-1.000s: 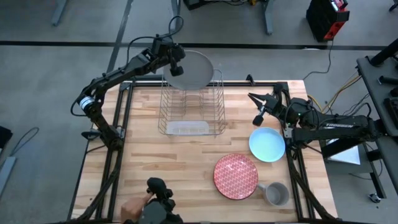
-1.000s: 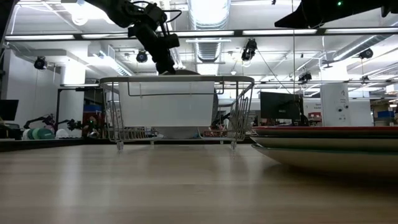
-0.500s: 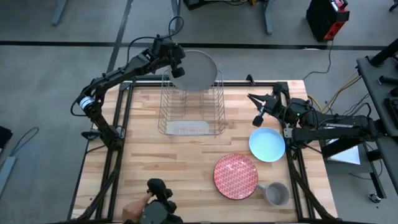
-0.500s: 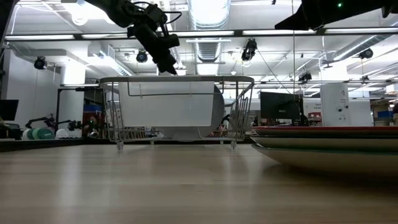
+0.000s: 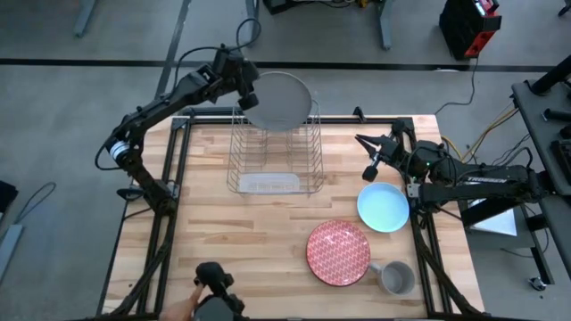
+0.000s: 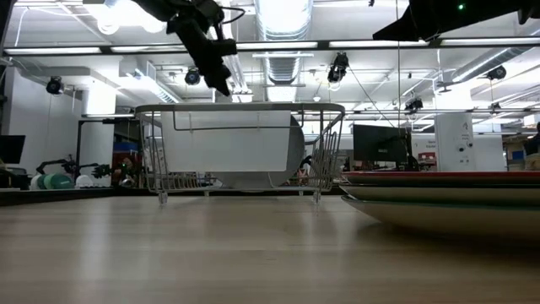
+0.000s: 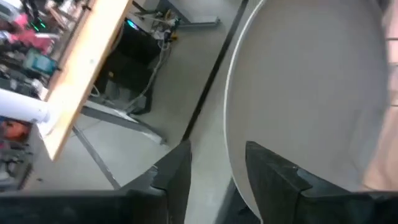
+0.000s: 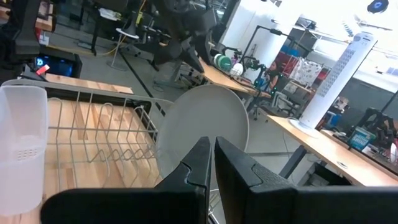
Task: Sort dishes
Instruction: Put the red plate into the dish rack
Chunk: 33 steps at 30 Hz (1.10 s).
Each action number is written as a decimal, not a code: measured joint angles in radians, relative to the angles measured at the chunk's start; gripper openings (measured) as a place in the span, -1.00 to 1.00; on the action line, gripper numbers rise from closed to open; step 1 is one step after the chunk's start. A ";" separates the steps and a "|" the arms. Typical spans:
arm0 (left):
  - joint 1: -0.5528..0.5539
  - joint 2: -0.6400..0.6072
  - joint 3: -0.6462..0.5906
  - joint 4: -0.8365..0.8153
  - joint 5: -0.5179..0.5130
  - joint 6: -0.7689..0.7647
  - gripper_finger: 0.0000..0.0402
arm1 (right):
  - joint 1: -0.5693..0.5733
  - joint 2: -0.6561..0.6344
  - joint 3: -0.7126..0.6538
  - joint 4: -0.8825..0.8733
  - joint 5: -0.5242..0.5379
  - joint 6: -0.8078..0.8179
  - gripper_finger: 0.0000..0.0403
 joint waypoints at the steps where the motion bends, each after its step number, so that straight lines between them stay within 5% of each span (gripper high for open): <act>1: -0.007 -0.004 0.025 -0.035 0.014 -0.027 -0.29 | 0.000 0.000 0.000 0.002 0.000 0.005 -0.93; 4: -0.038 -0.018 0.093 -0.145 0.164 -0.114 -0.28 | 0.000 0.000 0.000 0.008 0.000 0.018 -0.93; 9: -0.132 -0.045 0.137 -0.184 0.657 -0.216 -0.30 | 0.000 0.006 0.003 0.000 -0.001 0.032 -0.93; 11: -0.202 -0.061 0.126 -0.182 0.729 -0.233 -0.32 | 0.000 0.006 0.003 -0.001 -0.016 0.059 -0.93; 15: -0.383 -0.069 0.071 -0.156 0.690 -0.252 -0.39 | 0.000 0.006 0.007 -0.033 -0.112 0.143 -0.93; 21: -0.652 -0.068 -0.071 -0.116 0.350 -0.302 -0.42 | 0.000 0.006 0.015 -0.102 -0.163 0.273 -0.93; 25: -0.789 -0.073 -0.153 -0.093 0.313 -0.381 -0.42 | 0.001 0.005 0.015 -0.216 -0.191 0.311 -0.93; 33: -0.968 -0.072 -0.343 0.141 0.212 -0.417 -0.42 | 0.003 0.006 0.015 -0.361 -0.464 0.598 -0.93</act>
